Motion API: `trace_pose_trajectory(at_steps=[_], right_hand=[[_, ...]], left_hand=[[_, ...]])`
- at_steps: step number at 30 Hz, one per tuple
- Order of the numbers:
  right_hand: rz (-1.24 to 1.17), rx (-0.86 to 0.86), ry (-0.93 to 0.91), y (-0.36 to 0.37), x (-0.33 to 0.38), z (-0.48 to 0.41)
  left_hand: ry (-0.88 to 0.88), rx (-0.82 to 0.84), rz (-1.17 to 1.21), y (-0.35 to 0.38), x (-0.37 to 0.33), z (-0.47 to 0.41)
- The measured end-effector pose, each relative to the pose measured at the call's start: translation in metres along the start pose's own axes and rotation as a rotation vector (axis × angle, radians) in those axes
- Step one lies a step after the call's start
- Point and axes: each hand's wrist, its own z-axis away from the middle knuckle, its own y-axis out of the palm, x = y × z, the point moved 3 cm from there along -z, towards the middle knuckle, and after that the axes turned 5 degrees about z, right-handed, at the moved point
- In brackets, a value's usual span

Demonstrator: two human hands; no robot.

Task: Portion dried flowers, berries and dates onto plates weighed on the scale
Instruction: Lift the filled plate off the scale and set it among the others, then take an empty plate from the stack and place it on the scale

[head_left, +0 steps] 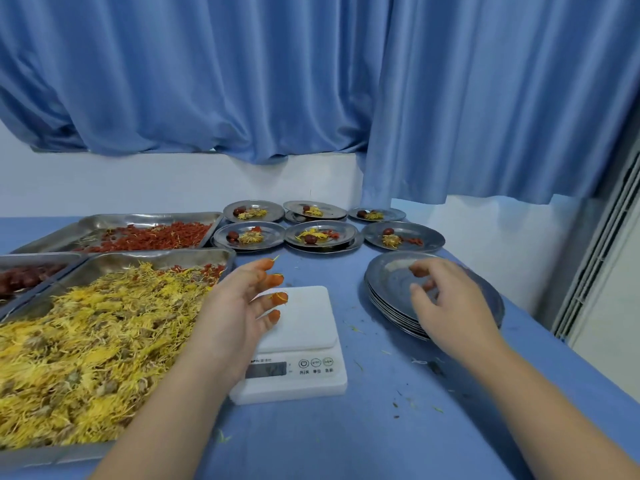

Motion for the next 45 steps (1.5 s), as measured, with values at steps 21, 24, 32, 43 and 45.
trace_pose_trajectory(at_steps=[21,24,32,43,45], right_hand=[[0.199,0.339,0.107,0.011,0.001,0.012],[0.152,0.314,0.121,0.01,0.001,0.013],[0.233,0.151,-0.016,-0.002,0.009,0.011],[0.248,-0.184,-0.168,-0.019,0.025,0.012],[0.23,-0.222,-0.227,-0.018,0.032,0.015]], left_hand=[[-0.005,0.042,0.278,-0.002,0.021,0.021],[-0.042,0.025,0.314,-0.007,0.02,0.02],[-0.043,-0.005,0.361,-0.017,0.015,0.016],[-0.013,-0.048,0.337,-0.018,0.014,0.017],[0.016,-0.074,0.333,-0.019,0.012,0.018]])
